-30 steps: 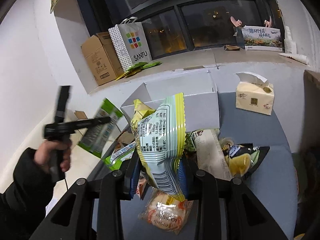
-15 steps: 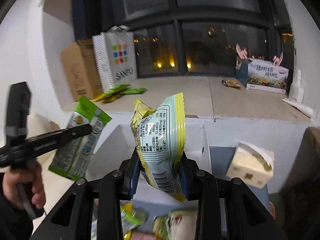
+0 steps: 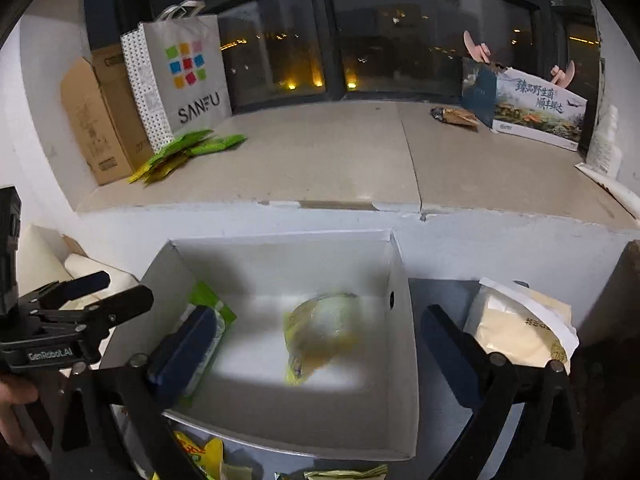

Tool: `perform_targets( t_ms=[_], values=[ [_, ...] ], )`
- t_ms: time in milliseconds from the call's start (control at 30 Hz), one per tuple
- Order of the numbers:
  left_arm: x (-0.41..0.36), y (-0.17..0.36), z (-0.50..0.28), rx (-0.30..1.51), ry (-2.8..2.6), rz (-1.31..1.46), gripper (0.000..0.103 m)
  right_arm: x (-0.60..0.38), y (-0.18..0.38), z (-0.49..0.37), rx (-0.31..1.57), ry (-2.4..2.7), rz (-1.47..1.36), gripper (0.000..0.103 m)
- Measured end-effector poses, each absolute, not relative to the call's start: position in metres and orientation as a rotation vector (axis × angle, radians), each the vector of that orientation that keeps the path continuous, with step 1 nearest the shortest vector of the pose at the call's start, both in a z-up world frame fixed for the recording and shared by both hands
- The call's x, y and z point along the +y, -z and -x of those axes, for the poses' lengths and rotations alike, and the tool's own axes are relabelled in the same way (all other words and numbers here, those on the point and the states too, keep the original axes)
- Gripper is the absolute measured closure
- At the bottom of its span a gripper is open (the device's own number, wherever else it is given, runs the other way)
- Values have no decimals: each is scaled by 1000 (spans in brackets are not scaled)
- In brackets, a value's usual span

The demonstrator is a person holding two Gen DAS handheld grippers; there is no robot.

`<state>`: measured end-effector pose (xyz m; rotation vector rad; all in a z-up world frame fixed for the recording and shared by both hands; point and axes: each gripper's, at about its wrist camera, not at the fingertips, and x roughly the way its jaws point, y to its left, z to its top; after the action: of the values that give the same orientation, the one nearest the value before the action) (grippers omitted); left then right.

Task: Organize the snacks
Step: 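Drop yellow chip bag from right tool into box while left tool drops seaweed pack, then lower both tools back toward the snack pile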

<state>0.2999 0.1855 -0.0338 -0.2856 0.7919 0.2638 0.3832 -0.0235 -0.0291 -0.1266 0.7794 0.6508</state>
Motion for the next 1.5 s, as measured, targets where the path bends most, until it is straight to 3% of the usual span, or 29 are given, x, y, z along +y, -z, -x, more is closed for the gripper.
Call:
perform_targets(
  t_ms=[233,433,733,1200,1500],
  values=[
    [175,10,-272,729,-251,260,0,-45,17,-374,797,-720,27,0],
    [153,-23,-236,649,-203,209,0,-72,-16,-330,606,-774,-17,0],
    [96,-55,-145,533,-93,173,0,-120,-39,-241,522,-985,-65,0],
    [29,-5,-42,588,-21,187,0,-184,7,-116,532,-894,-68,0],
    [27,24,-30,633,-11,253,0,-197,30,-107,593,-848,-27,0]
  ],
)
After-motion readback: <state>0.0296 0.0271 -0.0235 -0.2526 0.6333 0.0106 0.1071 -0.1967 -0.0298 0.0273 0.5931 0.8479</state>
